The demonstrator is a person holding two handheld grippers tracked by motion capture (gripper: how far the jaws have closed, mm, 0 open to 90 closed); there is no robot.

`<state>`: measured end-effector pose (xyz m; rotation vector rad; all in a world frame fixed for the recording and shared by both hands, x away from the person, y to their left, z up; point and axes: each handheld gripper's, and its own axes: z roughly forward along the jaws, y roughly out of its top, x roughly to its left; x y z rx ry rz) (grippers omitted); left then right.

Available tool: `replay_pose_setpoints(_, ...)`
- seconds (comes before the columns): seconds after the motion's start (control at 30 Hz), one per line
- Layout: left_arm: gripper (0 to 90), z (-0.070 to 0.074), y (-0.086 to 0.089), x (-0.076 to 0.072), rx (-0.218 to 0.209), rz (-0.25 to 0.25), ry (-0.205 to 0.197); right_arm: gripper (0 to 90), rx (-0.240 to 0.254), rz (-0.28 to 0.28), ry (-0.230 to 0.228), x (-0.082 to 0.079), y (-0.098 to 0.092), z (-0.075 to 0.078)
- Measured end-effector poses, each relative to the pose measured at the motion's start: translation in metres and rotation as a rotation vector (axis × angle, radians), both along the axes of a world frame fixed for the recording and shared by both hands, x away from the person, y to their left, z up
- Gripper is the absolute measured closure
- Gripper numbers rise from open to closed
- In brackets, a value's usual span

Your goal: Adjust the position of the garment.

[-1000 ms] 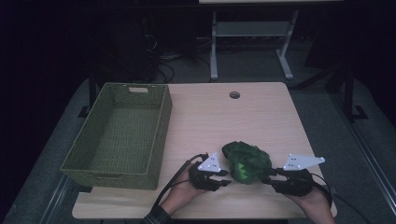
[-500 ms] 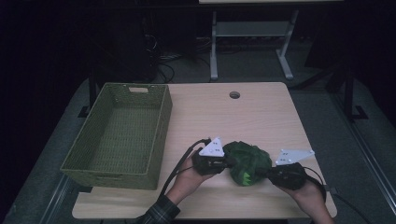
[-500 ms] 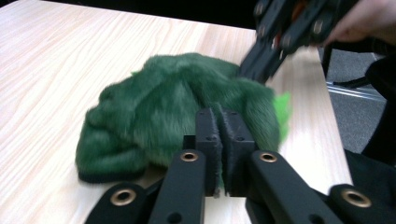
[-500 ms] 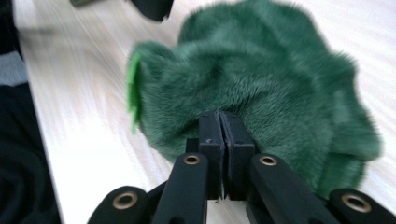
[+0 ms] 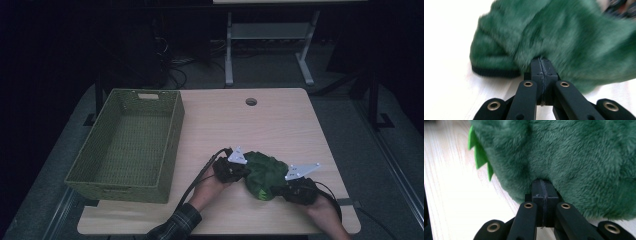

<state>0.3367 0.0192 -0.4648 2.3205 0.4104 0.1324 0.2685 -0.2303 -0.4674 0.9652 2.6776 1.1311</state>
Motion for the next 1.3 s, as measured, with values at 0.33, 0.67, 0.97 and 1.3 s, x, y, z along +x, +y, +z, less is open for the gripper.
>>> replay_pose_setpoints(0.33, 89.6, 0.014, 0.013, -0.004, -0.04, 0.011, 0.016, 89.6, 0.1, -0.046, -0.11, -0.001, -0.019, 0.034)
replay_pose_setpoints(0.67, 89.6, 0.035, 0.021, -0.033, -0.097, -0.036, 0.024, 90.0, 0.118, -0.174, -0.171, 0.045, -0.036, 0.051)
replay_pose_setpoints(0.97, 89.6, 0.026, 0.009, -0.057, -0.102, -0.126, 0.077, 90.0, 0.096, -0.23, -0.102, 0.083, -0.034, 0.028)
replay_pose_setpoints(1.3, 89.4, 0.007, -0.018, -0.064, -0.077, -0.163, 0.096, 90.0, 0.058, -0.179, -0.039, 0.083, -0.026, 0.011)
